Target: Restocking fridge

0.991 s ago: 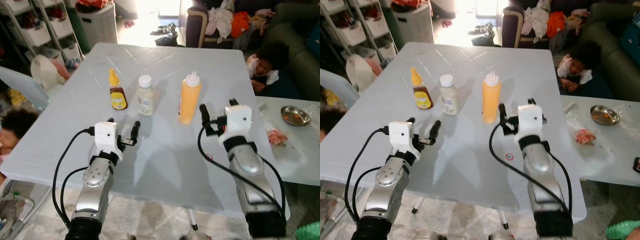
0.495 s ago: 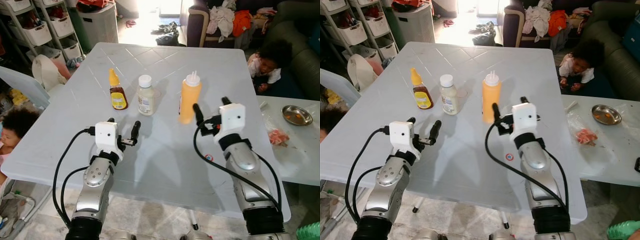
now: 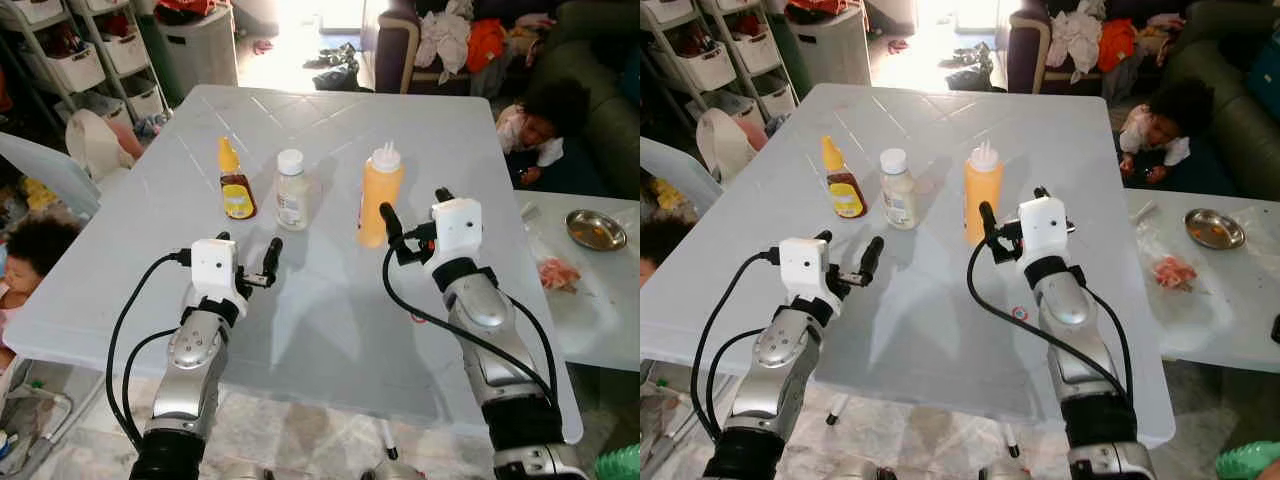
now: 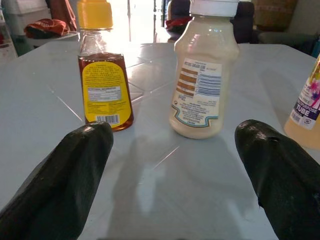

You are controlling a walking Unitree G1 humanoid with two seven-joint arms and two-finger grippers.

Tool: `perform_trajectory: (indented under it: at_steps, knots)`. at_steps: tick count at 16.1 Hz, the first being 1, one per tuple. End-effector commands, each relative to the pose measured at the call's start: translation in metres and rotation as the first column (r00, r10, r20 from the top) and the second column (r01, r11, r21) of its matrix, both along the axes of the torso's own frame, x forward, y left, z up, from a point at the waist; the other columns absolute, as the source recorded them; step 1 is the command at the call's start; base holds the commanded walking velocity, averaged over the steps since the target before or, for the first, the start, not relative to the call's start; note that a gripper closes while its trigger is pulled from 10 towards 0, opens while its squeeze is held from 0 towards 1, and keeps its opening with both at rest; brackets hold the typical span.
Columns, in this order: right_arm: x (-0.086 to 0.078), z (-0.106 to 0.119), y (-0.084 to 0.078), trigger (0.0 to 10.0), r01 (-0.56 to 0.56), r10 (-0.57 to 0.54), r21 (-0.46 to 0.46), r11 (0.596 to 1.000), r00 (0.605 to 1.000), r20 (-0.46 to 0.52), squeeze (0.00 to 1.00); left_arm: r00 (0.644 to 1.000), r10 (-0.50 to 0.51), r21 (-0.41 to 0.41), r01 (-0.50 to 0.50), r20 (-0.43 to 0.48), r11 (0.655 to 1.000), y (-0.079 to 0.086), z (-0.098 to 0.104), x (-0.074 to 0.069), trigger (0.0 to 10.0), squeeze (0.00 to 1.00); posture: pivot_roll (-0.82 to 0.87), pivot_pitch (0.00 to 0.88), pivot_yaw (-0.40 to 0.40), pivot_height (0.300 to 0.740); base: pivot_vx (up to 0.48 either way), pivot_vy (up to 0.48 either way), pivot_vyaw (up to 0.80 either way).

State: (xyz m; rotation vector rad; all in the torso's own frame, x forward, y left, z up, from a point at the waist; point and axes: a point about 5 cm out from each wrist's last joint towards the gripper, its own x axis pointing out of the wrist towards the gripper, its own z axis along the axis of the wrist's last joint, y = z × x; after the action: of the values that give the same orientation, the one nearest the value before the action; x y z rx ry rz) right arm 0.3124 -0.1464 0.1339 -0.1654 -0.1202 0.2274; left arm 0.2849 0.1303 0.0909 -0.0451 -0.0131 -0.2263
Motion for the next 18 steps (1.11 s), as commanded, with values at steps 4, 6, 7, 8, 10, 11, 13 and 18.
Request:
perform_trajectory:
  at_steps: [4,6,7,8,10,11,13,18]
  knots:
    - [0.015,0.007,0.006,10.0,-0.033,0.033,0.032,0.999,0.999,0.009,0.00,1.000,-0.013,0.026,0.014,-0.002,1.000,0.000,0.002,-0.002,10.0,0.00,-0.06,0.000,0.054,0.740,0.000,0.000,0.00]
    - [0.017,0.007,0.011,10.0,-0.054,0.054,0.031,0.998,0.999,0.007,0.00,1.000,-0.006,0.023,0.006,0.004,1.000,0.001,0.004,0.001,10.0,0.00,-0.05,0.000,0.053,0.740,0.000,0.000,0.00]
    - [0.018,0.007,0.013,10.0,-0.062,0.062,0.033,0.998,0.998,0.005,0.00,1.000,-0.005,0.023,0.005,0.005,1.000,0.001,0.005,0.001,10.0,0.00,-0.05,0.000,0.053,0.740,0.000,0.000,0.00]
    - [0.019,0.007,0.013,10.0,-0.067,0.067,0.034,0.997,0.998,0.004,0.00,1.000,-0.005,0.023,0.005,0.005,1.000,0.001,0.005,0.001,10.0,0.00,-0.05,0.000,0.056,0.740,0.000,0.000,0.00]
    - [0.021,0.006,0.014,10.0,-0.072,0.072,0.037,0.997,0.997,0.005,0.00,1.000,-0.009,0.025,0.009,0.002,1.000,0.001,0.005,0.000,10.0,0.00,-0.05,0.000,0.058,0.740,0.000,0.000,0.00]
    - [0.021,0.006,0.014,10.0,-0.077,0.077,0.042,0.996,0.997,0.004,0.00,1.000,-0.010,0.027,0.010,0.001,1.000,0.001,0.005,0.000,10.0,0.00,-0.06,0.000,0.059,0.740,0.000,0.000,0.00]
    - [0.021,0.006,0.016,10.0,-0.097,0.097,0.050,0.994,0.995,0.002,0.00,1.000,-0.013,0.031,0.013,-0.002,0.999,0.001,0.004,0.000,10.0,0.00,-0.05,0.000,0.059,0.740,0.000,0.000,0.00]
    - [0.022,0.006,0.028,10.0,-0.170,0.171,0.064,0.983,0.985,-0.007,0.00,1.000,-0.009,0.042,0.010,-0.008,0.999,0.002,0.003,0.001,10.0,0.00,-0.05,0.000,0.055,0.740,0.000,0.000,0.00]
